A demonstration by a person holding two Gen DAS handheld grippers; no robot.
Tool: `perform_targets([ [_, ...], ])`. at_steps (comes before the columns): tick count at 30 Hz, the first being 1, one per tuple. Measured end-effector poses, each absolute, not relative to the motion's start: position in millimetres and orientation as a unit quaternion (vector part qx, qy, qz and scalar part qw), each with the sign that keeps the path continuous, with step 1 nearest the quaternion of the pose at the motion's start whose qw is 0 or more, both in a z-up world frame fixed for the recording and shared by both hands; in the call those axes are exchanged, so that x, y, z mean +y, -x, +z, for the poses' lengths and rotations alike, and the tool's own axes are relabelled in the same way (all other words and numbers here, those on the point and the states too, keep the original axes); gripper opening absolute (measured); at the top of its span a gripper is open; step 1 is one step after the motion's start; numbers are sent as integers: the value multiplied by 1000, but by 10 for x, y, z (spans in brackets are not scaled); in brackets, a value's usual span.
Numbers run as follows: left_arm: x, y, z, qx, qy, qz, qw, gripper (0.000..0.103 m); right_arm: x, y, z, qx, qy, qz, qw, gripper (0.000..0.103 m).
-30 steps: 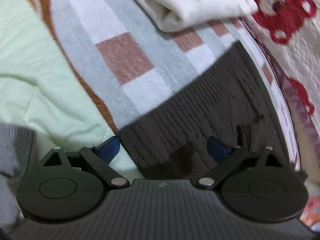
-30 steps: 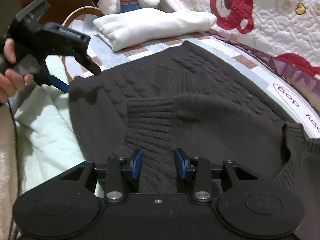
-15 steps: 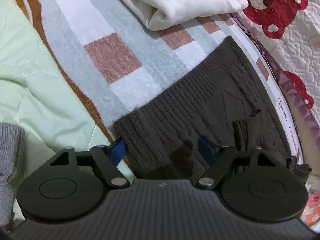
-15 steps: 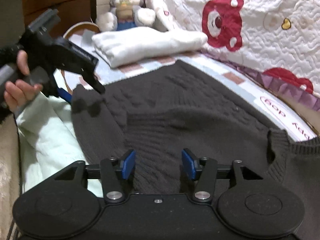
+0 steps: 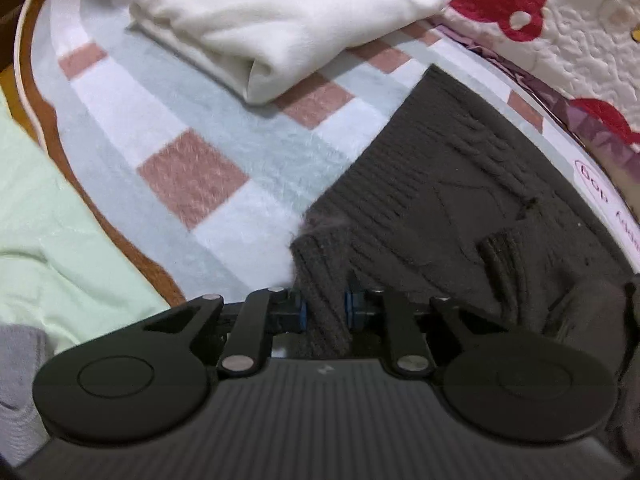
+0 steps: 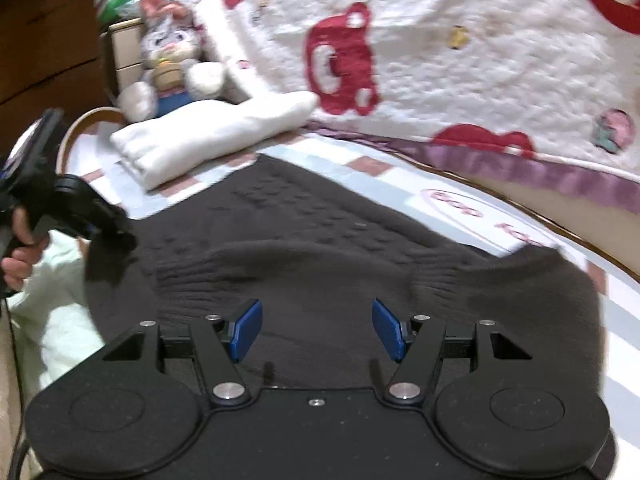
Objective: Fold clothes
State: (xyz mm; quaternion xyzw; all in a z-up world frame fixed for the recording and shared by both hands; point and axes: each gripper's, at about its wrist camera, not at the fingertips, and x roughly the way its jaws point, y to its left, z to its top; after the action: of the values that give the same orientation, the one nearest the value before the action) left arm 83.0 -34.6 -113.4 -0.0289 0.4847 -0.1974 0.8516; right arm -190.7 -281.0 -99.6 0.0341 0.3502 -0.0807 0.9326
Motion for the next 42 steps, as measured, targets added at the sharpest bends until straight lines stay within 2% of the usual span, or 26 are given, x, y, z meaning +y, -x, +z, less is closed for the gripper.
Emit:
perform_targets([
  [5,-449,-729,-855,437,40,-262,860,13,-3113,2235,-949,391,-24,-40,919,68],
  [9,-1178,-494,-338,393,3,-359,846,12,-3296,2491,-1091,410,-51,-32,910,68],
  [13,-1940,210,148,334,-21,-516,788,11,-3300,2558,-1363,436,-55,-33,897,68],
  [21,-2714,1024,-666,480,28,-648,591,11,-3684,3040,-1169,410,-144,-43,899,68],
  [24,-2751,1035,-1151,547,28,-614,568,11,-3725,3275,-1164,413,-164,-50,894,68],
  [28,-2689,1018,-1291,555,16,-602,574,11,-3635,3403,-1318,395,-180,-61,899,69],
  [32,-2686,1089,-1090,518,24,-631,577,11,-3507,3346,-1387,393,-156,-77,903,70],
  [36,-2670,1213,-949,490,14,-651,579,11,-3234,3230,-1401,430,-62,-78,897,71],
  [39,-2714,1201,-1102,528,-9,-621,579,11,-3074,3096,-1445,449,-22,-66,891,72],
  [42,-2723,1149,-1310,572,-11,-589,571,11,-3004,3055,-1376,453,-29,-52,889,72],
])
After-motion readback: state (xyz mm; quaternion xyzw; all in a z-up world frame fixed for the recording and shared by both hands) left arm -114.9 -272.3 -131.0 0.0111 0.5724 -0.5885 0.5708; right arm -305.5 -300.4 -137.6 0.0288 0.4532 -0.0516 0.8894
